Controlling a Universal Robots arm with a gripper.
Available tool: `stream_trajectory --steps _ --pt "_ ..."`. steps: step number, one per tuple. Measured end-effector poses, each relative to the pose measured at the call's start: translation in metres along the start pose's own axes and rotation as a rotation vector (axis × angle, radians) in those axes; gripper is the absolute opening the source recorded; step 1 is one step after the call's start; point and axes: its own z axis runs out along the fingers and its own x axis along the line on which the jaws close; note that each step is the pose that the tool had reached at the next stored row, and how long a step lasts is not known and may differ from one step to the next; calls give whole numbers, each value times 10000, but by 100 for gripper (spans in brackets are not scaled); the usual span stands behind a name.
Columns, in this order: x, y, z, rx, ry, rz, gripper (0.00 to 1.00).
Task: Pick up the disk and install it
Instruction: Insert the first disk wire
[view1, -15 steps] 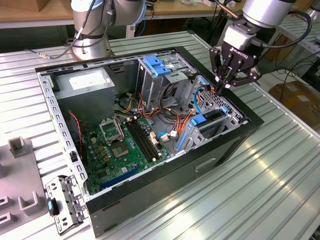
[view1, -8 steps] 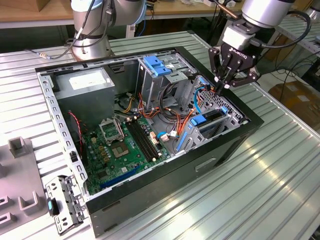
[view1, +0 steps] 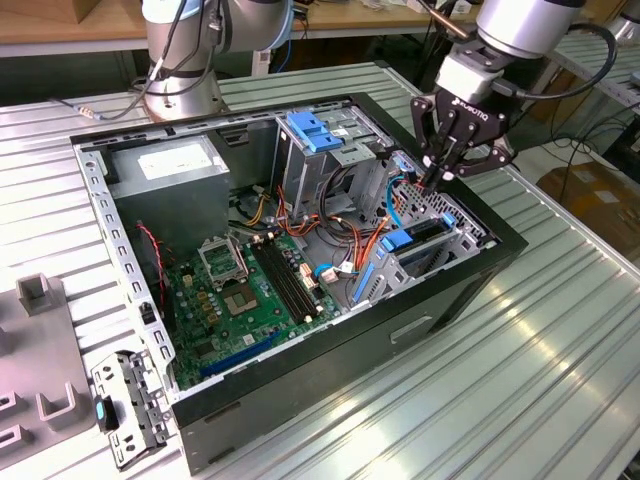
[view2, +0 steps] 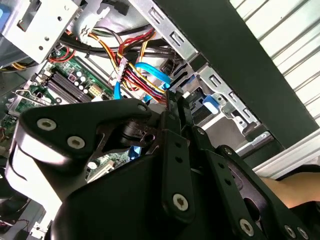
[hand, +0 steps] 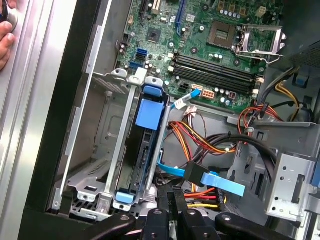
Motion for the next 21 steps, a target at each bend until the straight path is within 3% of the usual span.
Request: stream_trajectory --steps 7,15,21 --pt "37 25 39 -1 0 213 16" --pt "52 28 99 -4 -11 1163 16" --pt "58 30 100 -4 -12 1190 16"
